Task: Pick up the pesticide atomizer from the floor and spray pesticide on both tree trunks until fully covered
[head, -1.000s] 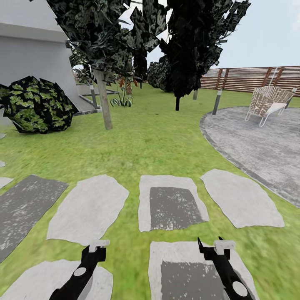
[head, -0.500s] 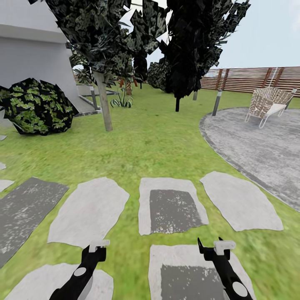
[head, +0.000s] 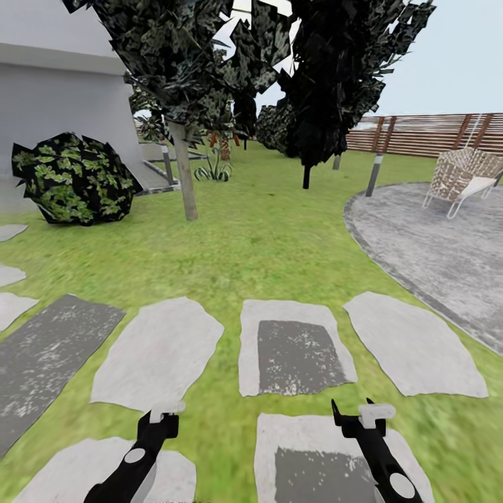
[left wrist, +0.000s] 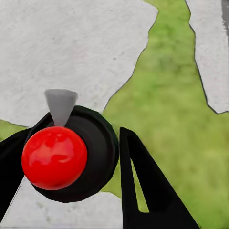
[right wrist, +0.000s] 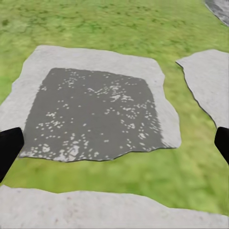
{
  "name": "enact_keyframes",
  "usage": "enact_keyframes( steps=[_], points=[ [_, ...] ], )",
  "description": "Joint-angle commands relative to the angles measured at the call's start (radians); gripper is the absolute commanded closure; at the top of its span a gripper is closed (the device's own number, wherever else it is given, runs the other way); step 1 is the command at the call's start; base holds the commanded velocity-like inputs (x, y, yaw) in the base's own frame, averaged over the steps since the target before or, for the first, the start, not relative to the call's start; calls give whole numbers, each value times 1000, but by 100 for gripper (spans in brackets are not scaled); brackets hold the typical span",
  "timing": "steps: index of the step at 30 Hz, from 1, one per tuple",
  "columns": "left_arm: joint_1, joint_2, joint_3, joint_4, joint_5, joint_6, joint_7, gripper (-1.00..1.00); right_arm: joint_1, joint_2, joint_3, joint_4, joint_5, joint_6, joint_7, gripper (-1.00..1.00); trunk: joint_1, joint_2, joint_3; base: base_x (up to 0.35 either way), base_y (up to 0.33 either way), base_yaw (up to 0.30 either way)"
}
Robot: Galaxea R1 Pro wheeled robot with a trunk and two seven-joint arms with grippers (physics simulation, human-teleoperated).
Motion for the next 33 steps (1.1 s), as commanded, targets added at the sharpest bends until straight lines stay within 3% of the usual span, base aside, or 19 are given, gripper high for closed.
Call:
enact_keyframes(
  steps=[1, 17, 33],
  points=[
    [0, 0, 0, 0, 0, 0, 0, 100, 0, 0, 0, 0, 0, 0, 0, -100, 0, 0, 1, 0, 0, 253],
    [0, -3, 2, -1, 0, -5, 3, 100, 0, 0, 0, 0, 0, 0, -1, -100, 0, 0, 10, 0, 10, 258],
    [0, -3, 5, 0, 1, -5, 5, 100, 0, 1, 2, 2, 1, 0, -1, -100, 0, 0, 20, 0, 290, 259]
  ],
)
